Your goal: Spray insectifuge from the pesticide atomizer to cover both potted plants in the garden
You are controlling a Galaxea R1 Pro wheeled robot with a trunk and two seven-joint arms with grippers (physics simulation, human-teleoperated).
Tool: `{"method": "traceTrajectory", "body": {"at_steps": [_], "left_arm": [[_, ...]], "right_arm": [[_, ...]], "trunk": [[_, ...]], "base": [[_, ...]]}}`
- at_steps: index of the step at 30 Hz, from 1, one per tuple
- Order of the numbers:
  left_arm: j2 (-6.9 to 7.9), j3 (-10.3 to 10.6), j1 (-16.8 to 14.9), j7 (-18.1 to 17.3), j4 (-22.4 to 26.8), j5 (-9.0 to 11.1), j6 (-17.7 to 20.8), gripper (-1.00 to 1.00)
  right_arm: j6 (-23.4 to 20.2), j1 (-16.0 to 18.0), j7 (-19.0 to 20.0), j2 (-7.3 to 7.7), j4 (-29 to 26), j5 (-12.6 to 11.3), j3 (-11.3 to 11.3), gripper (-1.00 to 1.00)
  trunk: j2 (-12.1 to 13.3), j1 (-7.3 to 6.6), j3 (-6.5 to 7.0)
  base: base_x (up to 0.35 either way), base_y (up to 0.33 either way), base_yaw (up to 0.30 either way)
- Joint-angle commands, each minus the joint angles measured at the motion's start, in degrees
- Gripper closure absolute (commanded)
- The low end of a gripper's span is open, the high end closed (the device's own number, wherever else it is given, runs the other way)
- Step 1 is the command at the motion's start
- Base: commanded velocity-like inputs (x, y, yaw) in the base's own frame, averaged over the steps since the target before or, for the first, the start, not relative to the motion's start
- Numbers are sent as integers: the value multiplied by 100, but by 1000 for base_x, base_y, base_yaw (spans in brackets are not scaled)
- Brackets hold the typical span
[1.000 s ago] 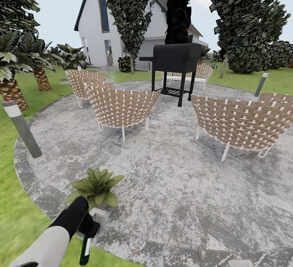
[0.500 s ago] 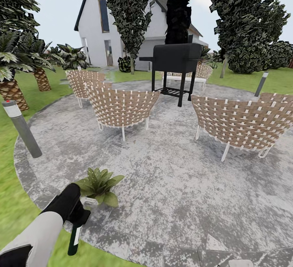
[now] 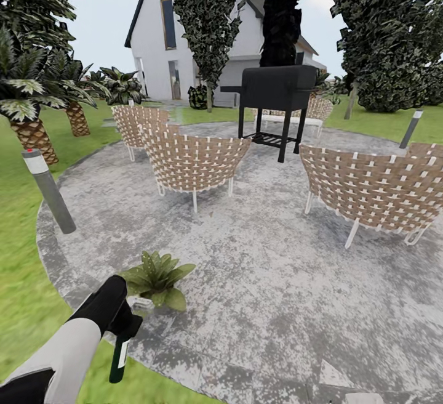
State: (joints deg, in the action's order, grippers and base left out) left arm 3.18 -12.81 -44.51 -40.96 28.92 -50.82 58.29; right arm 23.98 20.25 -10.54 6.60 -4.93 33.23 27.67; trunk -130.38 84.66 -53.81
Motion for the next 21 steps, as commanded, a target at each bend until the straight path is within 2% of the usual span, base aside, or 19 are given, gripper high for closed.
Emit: {"method": "traceTrajectory", "body": {"at_steps": [1,4,7,12,15,18,21], "left_arm": [[22,-39,-4,-52,7,-53,14,100],[69,-27,3,-52,5,-92,3,100],[20,-14,22,-50,0,-106,-1,100],[-8,-25,51,-52,-1,-107,0,100],[-92,-28,80,-52,-14,-104,-2,100],[-145,-34,100,-52,-45,-103,0,100],[-126,-7,107,-49,-26,-105,-14,100]], "right_arm": [[19,5,-27,3,10,61,35,-100],[19,5,-27,7,10,66,37,-100],[19,6,-27,7,10,68,37,-100],[19,6,-27,8,10,67,37,-100],[19,5,-27,8,10,69,37,-100],[19,5,-27,8,10,68,37,-100],[19,8,-27,8,10,69,37,-100]], "trunk": [[-2,-1,-5],[-2,-1,-5],[-2,-1,-5],[-2,-1,-5],[-2,-1,-5],[-2,-1,-5],[-2,-1,-5]], "base": [[0,0,50],[0,0,17],[39,0,3],[281,-45,0],[228,-122,0],[54,-29,0],[9,-5,0]]}}
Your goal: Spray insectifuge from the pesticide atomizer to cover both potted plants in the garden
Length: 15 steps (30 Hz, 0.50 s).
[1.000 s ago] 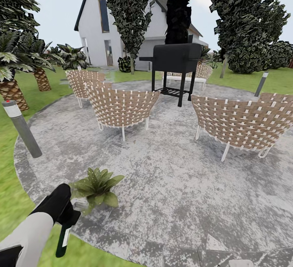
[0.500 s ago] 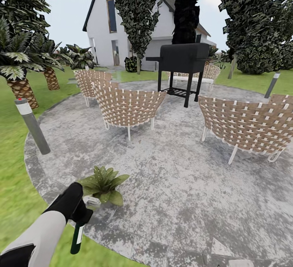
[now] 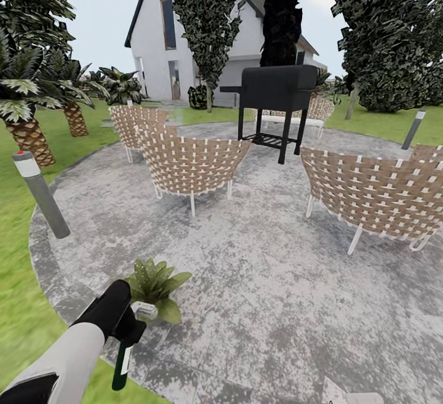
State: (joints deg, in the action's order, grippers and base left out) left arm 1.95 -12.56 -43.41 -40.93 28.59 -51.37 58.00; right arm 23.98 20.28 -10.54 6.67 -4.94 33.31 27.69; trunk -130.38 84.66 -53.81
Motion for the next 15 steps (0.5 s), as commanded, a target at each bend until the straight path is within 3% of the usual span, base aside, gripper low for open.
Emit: {"method": "traceTrajectory", "body": {"at_steps": [1,4,7,10,13,15], "left_arm": [[11,-25,-3,-54,10,-50,14,100],[-39,-28,0,-48,-33,-49,-3,100],[-357,-2,3,-47,-43,-69,-7,100],[-530,11,0,-47,-32,-84,0,100],[-495,29,3,-41,4,-91,15,100],[-327,26,7,-39,11,-92,21,100]], "right_arm": [[19,4,-27,1,10,61,35,-100],[19,3,-27,1,10,61,35,-100],[19,6,-27,1,10,61,35,-100],[19,3,-27,1,10,60,35,-100],[19,3,-27,1,10,61,35,-100],[19,3,-27,1,10,61,35,-100]], "trunk": [[-2,-1,-5],[-2,-1,-5],[-2,-1,-5],[-2,-1,-5],[-2,-1,-5],[-2,-1,-5]], "base": [[3,-2,0],[0,0,0],[0,0,0],[0,0,0],[0,0,0],[0,0,0]]}}
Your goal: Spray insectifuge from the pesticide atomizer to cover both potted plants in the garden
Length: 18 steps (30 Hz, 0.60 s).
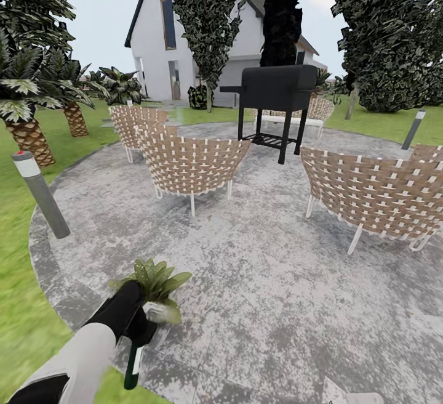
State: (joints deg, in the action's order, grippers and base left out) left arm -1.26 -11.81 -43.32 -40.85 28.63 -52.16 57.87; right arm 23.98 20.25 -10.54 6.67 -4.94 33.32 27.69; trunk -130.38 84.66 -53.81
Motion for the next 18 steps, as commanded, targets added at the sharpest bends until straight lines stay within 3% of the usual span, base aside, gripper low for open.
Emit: {"method": "traceTrajectory", "body": {"at_steps": [1,2,4,6,9,12,16,18], "left_arm": [[156,-49,-2,-46,12,-13,38,100],[268,-49,-1,-46,12,-13,40,100],[348,-45,-1,-46,-10,-14,41,100],[314,-52,-1,-43,-43,-10,38,100],[133,-40,-1,-34,-64,-31,40,100],[101,-11,-1,-29,-67,-41,40,100],[408,-10,7,-22,-22,-63,41,100],[459,-6,8,-22,-15,-65,44,100]], "right_arm": [[19,5,-27,1,10,61,35,-100],[19,5,-27,1,10,61,35,-100],[19,5,-27,1,10,61,35,-100],[19,5,-27,1,10,61,35,-100],[19,5,-27,1,10,61,35,-100],[19,6,-27,1,10,60,35,-100],[19,6,-27,1,10,61,35,-100],[19,5,-27,1,10,61,35,-100]], "trunk": [[-2,-1,-5],[-2,-1,-5],[-2,-1,-5],[-2,-1,-5],[-2,-1,-5],[-2,-1,-5],[-2,-1,-5],[-2,-1,-5]], "base": [[0,0,0],[0,0,0],[0,0,0],[0,0,0],[0,0,0],[0,0,0],[0,0,0],[0,0,0]]}}
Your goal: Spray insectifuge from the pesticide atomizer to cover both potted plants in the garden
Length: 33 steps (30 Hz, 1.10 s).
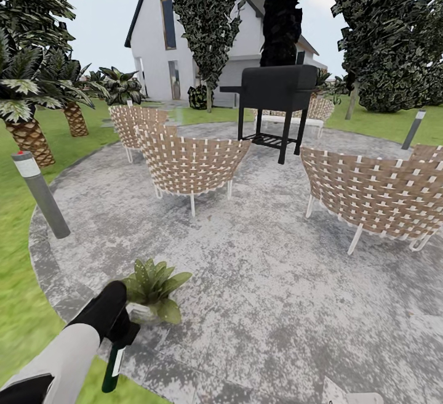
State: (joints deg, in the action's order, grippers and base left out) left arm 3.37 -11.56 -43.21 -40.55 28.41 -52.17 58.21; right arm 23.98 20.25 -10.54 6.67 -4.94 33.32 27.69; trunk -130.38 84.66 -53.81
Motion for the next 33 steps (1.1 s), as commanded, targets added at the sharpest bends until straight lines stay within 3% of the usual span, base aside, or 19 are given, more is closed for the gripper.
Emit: {"method": "traceTrajectory", "body": {"at_steps": [1,2,5,8,16,18,21,23,26,31,33], "left_arm": [[-26,-39,-5,-54,-9,-55,13,100],[-69,-39,-7,-55,-19,-49,14,100],[-399,-42,-19,-53,-21,-38,22,100],[-494,-39,-22,-54,19,-57,32,100],[-444,-52,-98,-53,3,-43,75,100],[-357,-42,-99,-56,-20,-40,82,100],[-43,-34,-94,-66,-43,-34,85,100],[-5,-46,-93,-77,-47,-31,85,100],[-129,-75,-108,-83,-70,-21,89,100],[-643,-67,-124,-84,-210,-21,87,100],[-763,-60,-125,-84,-216,-21,86,100]], "right_arm": [[19,5,-27,1,10,61,35,-100],[19,5,-27,1,10,61,35,-100],[19,5,-27,1,10,60,35,-100],[19,6,-27,1,10,61,35,-100],[13,6,-27,1,11,61,34,-100],[13,5,-27,1,10,61,35,-100],[11,5,-28,1,10,61,35,-100],[10,5,-28,1,10,61,35,-100],[10,5,-28,1,10,61,35,-100],[10,5,-27,1,10,61,35,-100],[10,5,-27,1,10,60,35,-100]], "trunk": [[-2,-1,-5],[-2,-1,-5],[-2,-1,-5],[-2,-1,-5],[-2,-1,-5],[-2,-1,-5],[-2,-1,-5],[-2,-1,-5],[-2,-1,-5],[-2,-1,-5],[-2,-1,-5]], "base": [[0,0,0],[0,0,0],[0,0,0],[0,0,0],[0,0,0],[0,0,0],[0,0,0],[0,0,0],[0,0,0],[0,0,0],[0,0,0]]}}
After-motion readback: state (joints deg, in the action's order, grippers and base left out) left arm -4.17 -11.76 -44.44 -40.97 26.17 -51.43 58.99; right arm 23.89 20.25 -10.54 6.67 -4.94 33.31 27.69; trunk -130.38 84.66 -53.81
